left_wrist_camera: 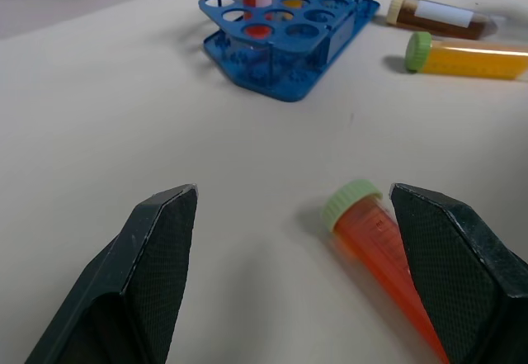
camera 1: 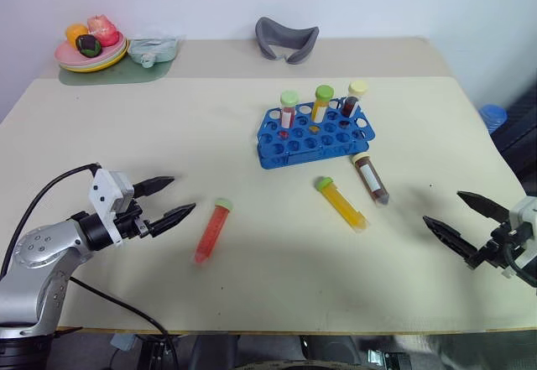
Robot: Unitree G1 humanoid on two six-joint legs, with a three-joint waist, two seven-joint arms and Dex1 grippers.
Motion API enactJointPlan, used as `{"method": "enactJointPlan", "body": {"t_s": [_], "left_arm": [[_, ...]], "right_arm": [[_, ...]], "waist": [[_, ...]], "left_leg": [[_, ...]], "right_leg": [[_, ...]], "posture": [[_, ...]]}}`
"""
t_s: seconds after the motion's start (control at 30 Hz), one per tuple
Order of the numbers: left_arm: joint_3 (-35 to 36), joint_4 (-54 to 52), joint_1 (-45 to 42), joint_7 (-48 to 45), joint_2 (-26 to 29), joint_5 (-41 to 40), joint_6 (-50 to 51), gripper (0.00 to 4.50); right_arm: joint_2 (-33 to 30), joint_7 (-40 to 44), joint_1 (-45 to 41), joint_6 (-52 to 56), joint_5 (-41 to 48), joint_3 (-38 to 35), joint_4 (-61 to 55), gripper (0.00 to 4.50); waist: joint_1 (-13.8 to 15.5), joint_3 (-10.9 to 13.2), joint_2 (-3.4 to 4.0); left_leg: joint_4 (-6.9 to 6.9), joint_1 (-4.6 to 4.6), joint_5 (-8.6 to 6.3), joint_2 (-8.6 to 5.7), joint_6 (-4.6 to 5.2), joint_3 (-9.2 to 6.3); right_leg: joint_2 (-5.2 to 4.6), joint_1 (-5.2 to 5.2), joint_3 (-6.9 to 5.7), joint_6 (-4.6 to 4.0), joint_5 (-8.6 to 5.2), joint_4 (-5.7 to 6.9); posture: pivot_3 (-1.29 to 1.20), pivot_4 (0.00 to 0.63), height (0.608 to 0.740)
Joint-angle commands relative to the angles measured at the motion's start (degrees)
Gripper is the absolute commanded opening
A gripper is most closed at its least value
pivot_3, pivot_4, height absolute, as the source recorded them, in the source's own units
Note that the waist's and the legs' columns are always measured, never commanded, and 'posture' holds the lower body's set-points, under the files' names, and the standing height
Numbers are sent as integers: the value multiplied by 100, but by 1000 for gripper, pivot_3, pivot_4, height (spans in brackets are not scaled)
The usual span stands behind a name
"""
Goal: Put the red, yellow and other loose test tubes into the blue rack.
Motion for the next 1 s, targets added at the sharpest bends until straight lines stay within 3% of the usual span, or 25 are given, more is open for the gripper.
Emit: {"method": "enactJointPlan", "body": {"t_s": [0.03, 0.77, 0.87, 1.0], "left_arm": [[153, -93, 12, -60, 74, -146, 74, 3792], [-220, -125, -207, -191, -149, -116, -42, 3792], [-327, -221, -458, -255, -182, -320, 78, 3792], [-560, -294, -917, -612, -126, -556, 193, 3792]], "right_arm": [[44, -7, 54, 21, 79, -163, -208, 4500], [125, -77, -93, 214, 117, -90, -220, 4500], [5, -318, -386, 567, 149, 49, -301, 4500], [-717, -658, -1095, 2041, 407, 527, -411, 4500]], "waist": [[0, 0, 0], [-2, 0, 0], [-1, 0, 0], [-6, 0, 0]], "left_leg": [[0, 0, 0, 0, 0, 0], [1, 1, 0, 0, 0, 0], [2, 1, 0, 0, 0, 0], [8, 1, 0, 0, 0, 0]], "right_leg": [[0, 0, 0, 0, 0, 0], [0, 3, 0, 0, 0, -2], [0, 3, -1, 0, 1, -1], [0, 6, 0, 0, 2, -1]], "posture": [[0, 150, 740], [0, 150, 740], [0, 150, 740], [0, 150, 740]]}}
